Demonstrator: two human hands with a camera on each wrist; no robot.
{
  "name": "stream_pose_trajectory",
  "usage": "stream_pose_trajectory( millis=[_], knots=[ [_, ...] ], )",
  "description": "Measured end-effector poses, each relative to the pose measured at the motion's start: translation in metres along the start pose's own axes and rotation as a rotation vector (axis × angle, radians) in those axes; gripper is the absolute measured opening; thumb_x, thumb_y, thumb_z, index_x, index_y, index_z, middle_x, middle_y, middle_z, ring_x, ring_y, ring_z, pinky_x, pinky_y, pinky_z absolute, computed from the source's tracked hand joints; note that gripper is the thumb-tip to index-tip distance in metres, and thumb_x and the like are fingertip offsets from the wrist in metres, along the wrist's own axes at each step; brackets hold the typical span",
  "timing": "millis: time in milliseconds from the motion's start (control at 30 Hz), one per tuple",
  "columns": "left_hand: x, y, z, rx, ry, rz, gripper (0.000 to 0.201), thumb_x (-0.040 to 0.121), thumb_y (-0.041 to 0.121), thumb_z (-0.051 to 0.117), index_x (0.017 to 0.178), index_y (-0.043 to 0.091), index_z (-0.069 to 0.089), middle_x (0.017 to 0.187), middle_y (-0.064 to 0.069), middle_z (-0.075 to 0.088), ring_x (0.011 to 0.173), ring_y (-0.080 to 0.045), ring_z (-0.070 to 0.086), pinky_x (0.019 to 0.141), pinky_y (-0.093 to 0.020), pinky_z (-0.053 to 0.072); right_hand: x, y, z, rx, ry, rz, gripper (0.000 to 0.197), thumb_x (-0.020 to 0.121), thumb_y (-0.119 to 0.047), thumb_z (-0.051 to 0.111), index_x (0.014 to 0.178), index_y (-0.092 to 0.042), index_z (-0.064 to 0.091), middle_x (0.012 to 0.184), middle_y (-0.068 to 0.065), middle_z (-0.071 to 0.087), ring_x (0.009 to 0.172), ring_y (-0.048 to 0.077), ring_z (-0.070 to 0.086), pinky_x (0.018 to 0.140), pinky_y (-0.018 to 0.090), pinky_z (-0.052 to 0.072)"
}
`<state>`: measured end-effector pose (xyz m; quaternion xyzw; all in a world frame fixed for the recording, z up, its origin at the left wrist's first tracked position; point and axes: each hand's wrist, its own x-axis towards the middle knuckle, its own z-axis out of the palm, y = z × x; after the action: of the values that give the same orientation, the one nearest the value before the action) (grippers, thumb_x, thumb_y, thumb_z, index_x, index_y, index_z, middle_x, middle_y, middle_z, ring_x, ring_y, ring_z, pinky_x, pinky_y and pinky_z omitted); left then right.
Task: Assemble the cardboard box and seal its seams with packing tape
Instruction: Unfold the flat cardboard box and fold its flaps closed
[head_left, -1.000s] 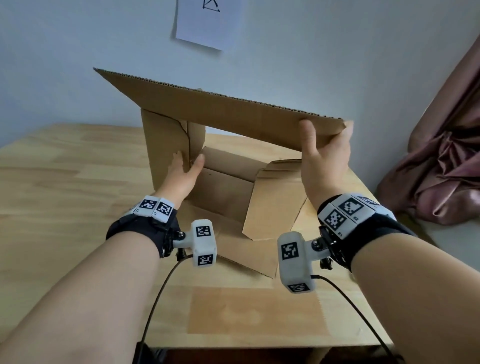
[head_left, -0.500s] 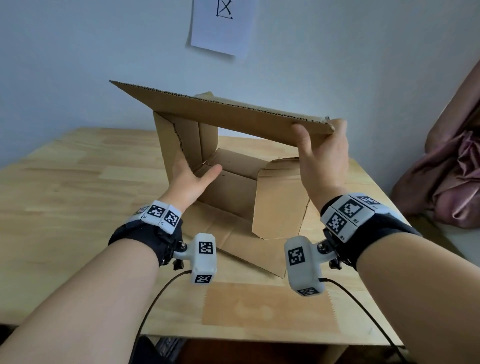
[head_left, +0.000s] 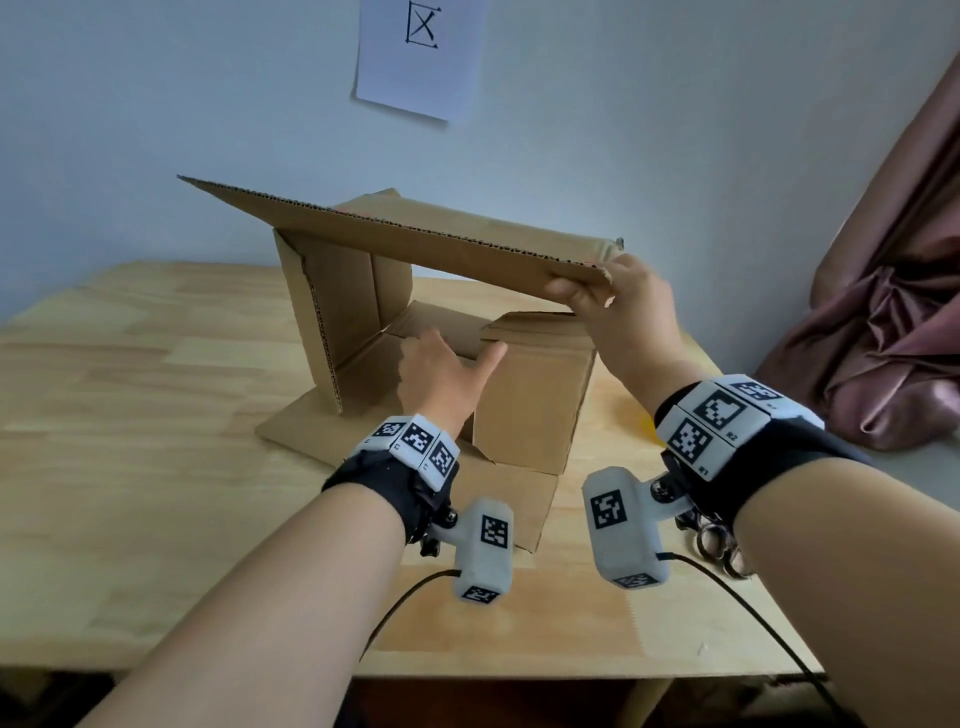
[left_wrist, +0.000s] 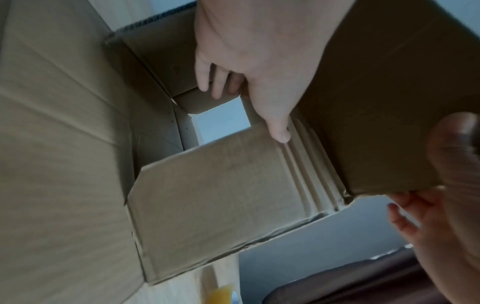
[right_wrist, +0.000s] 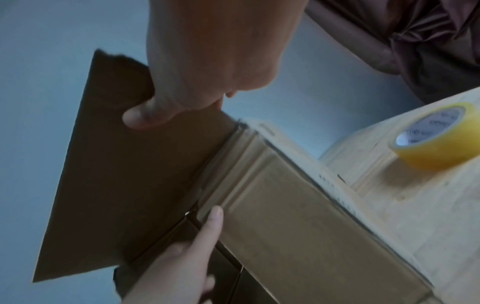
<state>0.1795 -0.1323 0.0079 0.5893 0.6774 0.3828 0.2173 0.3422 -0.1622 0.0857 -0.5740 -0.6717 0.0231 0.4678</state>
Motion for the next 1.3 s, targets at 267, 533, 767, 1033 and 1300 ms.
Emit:
stream_pose_trajectory(
  millis=[267,533,767,1033,1300],
  knots=[
    [0.000,0.005,0.009,-0.428,-0.314,0.067,0.030,0.096,0.031,0.052,0.121,0.015,0.056,0.107,0.003,0.062,0.111,-0.015,0.057,0.096,-0.025,0.040,-0.009,0.001,-0.001,0.121,-0.122,0.093,0.073,0.069,-0.072,0.049,0.110,-0.011,0.058,0.094,0.007,0.069,0.087,0.022,0.063,0.077,0.037,0.050],
    [-0.006,-0.030,-0.024,-0.324,-0.670,0.119,0.055,0.098,0.033,0.046,0.149,0.030,0.024,0.155,0.010,0.023,0.143,-0.010,0.020,0.113,-0.029,0.017,-0.017,0.020,0.034,0.056,0.092,0.111,0.031,0.078,-0.031,0.073,0.102,-0.021,0.056,0.086,-0.004,0.067,0.083,0.029,0.063,0.071,0.042,0.051],
    [0.007,-0.056,-0.052,-0.103,0.455,0.249,0.035,0.087,0.021,0.062,0.120,0.009,0.057,0.128,-0.012,0.049,0.113,-0.026,0.049,0.100,-0.038,0.038,-0.013,0.030,0.036,0.049,0.122,0.073,0.019,0.074,-0.024,0.078,0.086,-0.016,0.066,0.081,-0.004,0.064,0.076,0.023,0.058,0.069,0.030,0.041],
    [0.038,-0.078,-0.045,-0.390,0.014,-0.156,0.131,0.063,0.069,0.069,0.149,0.020,-0.015,0.160,0.000,0.003,0.145,-0.021,0.012,0.118,-0.044,0.015,-0.005,0.027,0.031,0.043,0.186,0.047,0.068,0.065,-0.064,0.060,0.107,-0.011,0.060,0.107,0.010,0.069,0.088,0.037,0.062,0.085,0.048,0.047],
    [0.065,-0.056,-0.014,-0.150,-0.113,-0.107,0.129,0.066,0.069,0.066,0.149,0.014,-0.016,0.158,0.000,-0.018,0.147,-0.020,-0.007,0.118,-0.050,0.008,-0.001,0.042,0.041,0.160,0.164,-0.015,0.050,0.070,-0.069,0.059,0.104,-0.033,0.065,0.098,0.001,0.073,0.102,0.022,0.065,0.088,0.053,0.047]
  ],
)
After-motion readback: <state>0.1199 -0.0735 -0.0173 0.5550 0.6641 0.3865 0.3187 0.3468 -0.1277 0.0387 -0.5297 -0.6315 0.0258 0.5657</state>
